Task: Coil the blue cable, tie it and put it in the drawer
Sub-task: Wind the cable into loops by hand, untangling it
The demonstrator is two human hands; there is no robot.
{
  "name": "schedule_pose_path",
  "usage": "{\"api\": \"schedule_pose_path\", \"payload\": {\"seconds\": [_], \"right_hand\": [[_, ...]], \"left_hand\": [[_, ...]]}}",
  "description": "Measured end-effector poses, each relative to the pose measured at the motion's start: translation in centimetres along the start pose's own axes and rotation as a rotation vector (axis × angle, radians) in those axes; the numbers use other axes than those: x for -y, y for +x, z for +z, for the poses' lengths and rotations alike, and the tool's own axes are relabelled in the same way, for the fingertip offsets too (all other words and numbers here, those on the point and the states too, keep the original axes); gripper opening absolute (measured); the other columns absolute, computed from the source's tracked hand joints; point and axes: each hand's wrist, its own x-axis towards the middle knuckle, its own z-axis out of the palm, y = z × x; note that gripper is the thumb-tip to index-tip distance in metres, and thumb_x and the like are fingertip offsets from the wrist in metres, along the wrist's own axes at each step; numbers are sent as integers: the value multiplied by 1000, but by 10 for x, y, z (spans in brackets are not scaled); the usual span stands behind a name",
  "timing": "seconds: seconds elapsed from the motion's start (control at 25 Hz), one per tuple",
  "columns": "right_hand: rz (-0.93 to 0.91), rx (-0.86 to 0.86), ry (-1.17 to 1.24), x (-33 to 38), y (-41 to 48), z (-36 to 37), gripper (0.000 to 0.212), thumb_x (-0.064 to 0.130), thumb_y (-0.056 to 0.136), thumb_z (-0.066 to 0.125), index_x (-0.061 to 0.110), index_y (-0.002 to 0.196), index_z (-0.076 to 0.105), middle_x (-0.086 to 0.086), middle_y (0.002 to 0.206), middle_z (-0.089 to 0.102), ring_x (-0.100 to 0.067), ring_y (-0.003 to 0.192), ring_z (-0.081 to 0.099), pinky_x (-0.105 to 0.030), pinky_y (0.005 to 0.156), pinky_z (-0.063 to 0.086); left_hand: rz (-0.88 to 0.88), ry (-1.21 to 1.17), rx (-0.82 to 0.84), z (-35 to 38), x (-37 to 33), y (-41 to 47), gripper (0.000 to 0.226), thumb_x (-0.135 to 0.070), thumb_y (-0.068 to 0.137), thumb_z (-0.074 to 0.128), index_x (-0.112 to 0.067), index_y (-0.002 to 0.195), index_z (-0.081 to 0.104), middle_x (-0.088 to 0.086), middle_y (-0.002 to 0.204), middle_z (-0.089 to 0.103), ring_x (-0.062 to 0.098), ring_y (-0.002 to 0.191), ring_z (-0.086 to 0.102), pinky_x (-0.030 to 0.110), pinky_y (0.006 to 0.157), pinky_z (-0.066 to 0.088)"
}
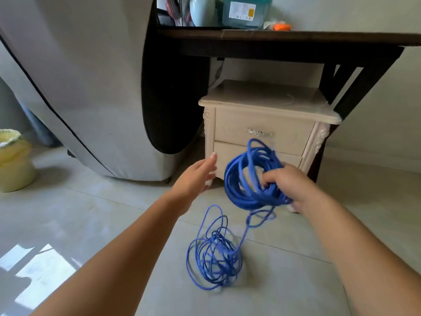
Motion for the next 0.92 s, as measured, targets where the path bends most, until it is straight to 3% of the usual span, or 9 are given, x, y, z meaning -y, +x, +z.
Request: {"api": "schedule_pose_path", "payload": {"seconds": [0.08, 0.16, 0.24, 0.32, 0.4, 0.48, 0.56, 0.72, 0.92], "right_hand": [[-89, -24, -190, -2, 1, 11, 22, 1, 72, 64, 13, 89, 57, -8, 75, 62, -25, 66, 58, -30, 59, 43], [-188, -37, -419, -2, -2, 21, 23, 5, 78, 61, 16, 96, 54, -5, 85, 62, -26, 75, 60, -34, 64, 46], [-312, -24, -618, 1, -9, 30, 24, 9, 78, 61, 21, 97, 51, 0, 86, 59, -26, 78, 58, -36, 66, 47], [-407, -13, -696, 6, -16, 35, 25, 10, 77, 61, 23, 91, 46, 6, 82, 56, -23, 76, 55, -34, 62, 43], [-477, -4, -729, 12, -24, 36, 26, 10, 76, 61, 25, 91, 45, 9, 80, 54, -21, 75, 54, -31, 59, 39], [-525, 14, -738, 13, -30, 36, 26, 13, 76, 64, 24, 94, 48, 8, 83, 58, -21, 77, 55, -32, 62, 43], [-506, 68, -645, 14, -33, 34, 33, 19, 75, 69, 26, 102, 51, 6, 89, 61, -21, 81, 59, -36, 70, 51], [-322, 309, -158, 19, -33, 17, 96, 41, 64, 83, 46, 142, 28, 5, 112, 65, -9, 98, 67, -26, 85, 51], [-182, 537, 109, 2, -29, 18, 112, 69, 51, 81, 35, 146, 33, 5, 120, 71, -16, 118, 63, -50, 113, 34]], "left_hand": [[74, -81, 149, 8, -15, -8, 60, -60, 82, 59, -29, 134, 56, -6, 136, 61, 12, 125, 57, 34, 106, 44], [112, -57, 252, 8, -25, -10, 70, -45, 70, 71, -37, 137, 51, -10, 141, 55, 9, 126, 56, 34, 109, 41], [140, 126, 312, 6, -33, -15, 87, -23, 70, 77, -37, 147, 39, -8, 145, 48, 10, 124, 56, 30, 107, 44], [194, 441, 273, 4, -32, -18, 94, -3, 76, 75, -37, 152, 31, -8, 139, 52, 9, 111, 61, 25, 95, 52], [284, 596, 197, 2, -24, -18, 82, -2, 78, 72, -34, 146, 40, -8, 123, 63, 8, 100, 64, 28, 88, 56], [333, 560, 131, 1, -17, -20, 51, -7, 82, 71, -26, 127, 57, -5, 104, 69, 10, 91, 67, 36, 85, 57], [328, 493, 76, 1, -16, -23, 26, -9, 82, 70, -18, 106, 63, 2, 89, 70, 16, 80, 66, 41, 79, 57], [273, 262, -36, -2, -23, -27, 23, -14, 64, 62, -8, 87, 62, 7, 70, 60, 16, 63, 55, 36, 65, 47], [135, -55, -257, -5, -26, -23, 8, -1, 84, 61, -5, 91, 62, 12, 73, 55, 25, 67, 54, 32, 60, 49]]}}
